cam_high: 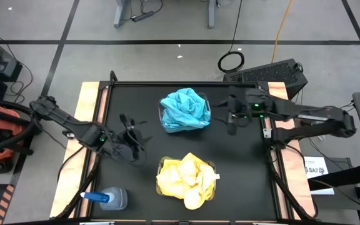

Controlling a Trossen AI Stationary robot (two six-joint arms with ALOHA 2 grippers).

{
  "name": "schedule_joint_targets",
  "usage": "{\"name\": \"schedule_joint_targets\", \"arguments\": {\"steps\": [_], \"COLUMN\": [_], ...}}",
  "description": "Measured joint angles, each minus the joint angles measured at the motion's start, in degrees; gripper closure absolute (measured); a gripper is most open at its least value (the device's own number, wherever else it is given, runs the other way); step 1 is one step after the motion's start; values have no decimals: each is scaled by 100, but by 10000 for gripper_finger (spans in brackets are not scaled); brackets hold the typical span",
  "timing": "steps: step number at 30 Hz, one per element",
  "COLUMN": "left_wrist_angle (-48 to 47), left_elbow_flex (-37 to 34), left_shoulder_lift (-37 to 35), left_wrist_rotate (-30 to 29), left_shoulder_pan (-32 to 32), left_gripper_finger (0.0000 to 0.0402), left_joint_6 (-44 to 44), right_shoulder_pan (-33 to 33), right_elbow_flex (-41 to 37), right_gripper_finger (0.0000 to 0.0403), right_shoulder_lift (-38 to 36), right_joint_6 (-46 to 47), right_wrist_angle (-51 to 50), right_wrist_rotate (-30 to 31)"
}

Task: Sort microfiber towel by color & place in baskets
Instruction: Return to Home Position

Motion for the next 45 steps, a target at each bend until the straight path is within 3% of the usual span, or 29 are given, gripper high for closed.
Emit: {"name": "schedule_joint_targets", "arguments": {"steps": [6,13,20,35,45], "left_wrist_angle": [204,1258,2265,3400,3944], "left_elbow_flex": [-1006,-2391,-3117,-4683,-5568], "left_shoulder_lift": [-842,-1973,-2813,-4384,-5364], "left_wrist_rotate": [-396,-408,-147,-152,-137], "left_shoulder_pan": [-101,-102,-98,-98,-98], "left_gripper_finger": [91,91,91,91,91], "left_joint_6": [-406,-475,121,365,637], "right_shoulder_pan": [345,721,760,760,760], "right_elbow_flex": [-5,-420,-1094,-3349,-4020], "right_gripper_finger": [188,188,188,188,188], "right_shoulder_lift": [-1020,-1939,-2757,-4357,-4948], "right_joint_6": [335,533,748,1616,1613], "right_wrist_angle": [-1054,-1148,-1113,298,750], "right_wrist_rotate": [2,142,296,118,24]}}
